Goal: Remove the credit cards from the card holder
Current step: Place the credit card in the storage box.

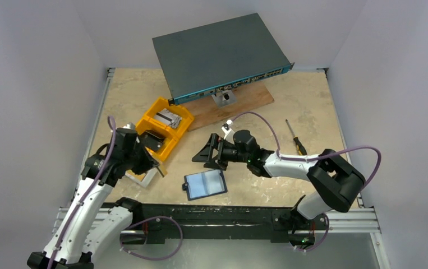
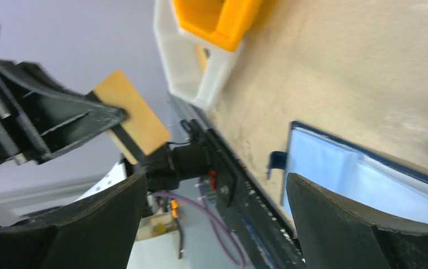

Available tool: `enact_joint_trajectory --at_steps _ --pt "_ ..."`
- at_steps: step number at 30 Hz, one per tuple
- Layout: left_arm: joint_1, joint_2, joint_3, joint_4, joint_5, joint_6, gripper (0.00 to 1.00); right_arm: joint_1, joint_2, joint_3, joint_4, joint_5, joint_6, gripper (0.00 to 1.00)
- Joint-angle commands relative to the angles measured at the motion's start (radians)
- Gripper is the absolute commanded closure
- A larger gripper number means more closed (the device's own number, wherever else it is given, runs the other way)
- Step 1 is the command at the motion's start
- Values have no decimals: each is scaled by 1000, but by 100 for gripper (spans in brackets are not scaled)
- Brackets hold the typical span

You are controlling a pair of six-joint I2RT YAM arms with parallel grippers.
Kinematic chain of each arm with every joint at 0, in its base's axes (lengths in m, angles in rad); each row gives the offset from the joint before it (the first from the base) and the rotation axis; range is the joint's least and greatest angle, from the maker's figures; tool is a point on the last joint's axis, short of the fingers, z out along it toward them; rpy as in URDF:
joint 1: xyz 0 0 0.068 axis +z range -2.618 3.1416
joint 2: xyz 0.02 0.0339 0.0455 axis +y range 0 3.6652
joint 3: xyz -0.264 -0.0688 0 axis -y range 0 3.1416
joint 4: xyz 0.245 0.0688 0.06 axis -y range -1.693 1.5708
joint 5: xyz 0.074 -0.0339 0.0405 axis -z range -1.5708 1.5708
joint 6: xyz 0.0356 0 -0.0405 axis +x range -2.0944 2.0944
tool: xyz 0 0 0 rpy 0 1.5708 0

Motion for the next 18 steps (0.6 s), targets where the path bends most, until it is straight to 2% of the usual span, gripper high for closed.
enact_joint_trajectory --at_steps 1,9,18 --pt "2 38 91 -275 -378 -14 100 -2 -58 67 -332 124 -197 3" --pt "15 279 180 -351 -642 -94 100 -2 -160 61 -472 244 -284 2" --pt "84 444 140 -237 -685 -106 100 -2 -236 47 -556 316 -334 2"
